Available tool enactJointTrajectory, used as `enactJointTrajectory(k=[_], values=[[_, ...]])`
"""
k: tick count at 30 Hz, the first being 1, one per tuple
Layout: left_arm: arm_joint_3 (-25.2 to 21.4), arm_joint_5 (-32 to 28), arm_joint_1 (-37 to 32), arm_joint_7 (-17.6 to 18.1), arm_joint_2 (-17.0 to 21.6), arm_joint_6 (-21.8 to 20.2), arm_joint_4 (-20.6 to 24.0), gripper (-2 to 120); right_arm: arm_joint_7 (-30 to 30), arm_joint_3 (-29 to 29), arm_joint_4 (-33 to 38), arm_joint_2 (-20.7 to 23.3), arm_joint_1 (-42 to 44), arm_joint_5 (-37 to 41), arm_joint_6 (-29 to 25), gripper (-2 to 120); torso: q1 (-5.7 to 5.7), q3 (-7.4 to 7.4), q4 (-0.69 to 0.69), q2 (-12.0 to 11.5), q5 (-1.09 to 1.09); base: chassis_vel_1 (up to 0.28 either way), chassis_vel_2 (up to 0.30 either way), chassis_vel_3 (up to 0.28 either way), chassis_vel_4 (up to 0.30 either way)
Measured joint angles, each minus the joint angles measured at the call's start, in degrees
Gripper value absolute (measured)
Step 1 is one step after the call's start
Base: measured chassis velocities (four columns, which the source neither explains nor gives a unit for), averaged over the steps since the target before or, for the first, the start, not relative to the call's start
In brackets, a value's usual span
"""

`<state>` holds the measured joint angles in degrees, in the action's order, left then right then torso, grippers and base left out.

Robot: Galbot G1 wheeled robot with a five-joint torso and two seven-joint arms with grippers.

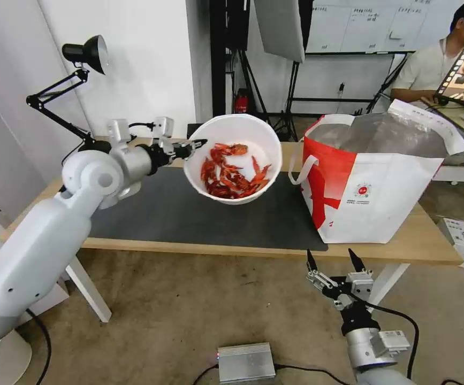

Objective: Pick up the trash from the table and place it into the takeout bag.

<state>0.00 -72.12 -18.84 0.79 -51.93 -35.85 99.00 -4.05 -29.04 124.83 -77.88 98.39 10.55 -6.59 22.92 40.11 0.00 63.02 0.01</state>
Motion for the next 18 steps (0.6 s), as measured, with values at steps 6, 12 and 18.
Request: enactJointTrajectory(k=[6,12,18], values=[[4.2,-0.3,4.4,0.1,-2.2,-0.3,-2.8,0,0.0,0.0,0.0,0.0,0.0,0.0,0.0,100,0.00,0.00,0.00,0.0,0.00,0.000,0.000,0.000,0.000],[10.2,-2.4,11.1,0.1,-3.4,-0.3,-6.2,0,0.0,0.0,0.0,0.0,0.0,0.0,0.0,100,0.00,0.00,0.00,0.0,0.00,0.000,0.000,0.000,0.000],[13.5,-3.6,16.1,-0.2,-4.1,-0.4,-8.9,0,0.0,0.0,0.0,0.0,0.0,0.0,0.0,100,0.00,0.00,0.00,0.0,0.00,0.000,0.000,0.000,0.000]])
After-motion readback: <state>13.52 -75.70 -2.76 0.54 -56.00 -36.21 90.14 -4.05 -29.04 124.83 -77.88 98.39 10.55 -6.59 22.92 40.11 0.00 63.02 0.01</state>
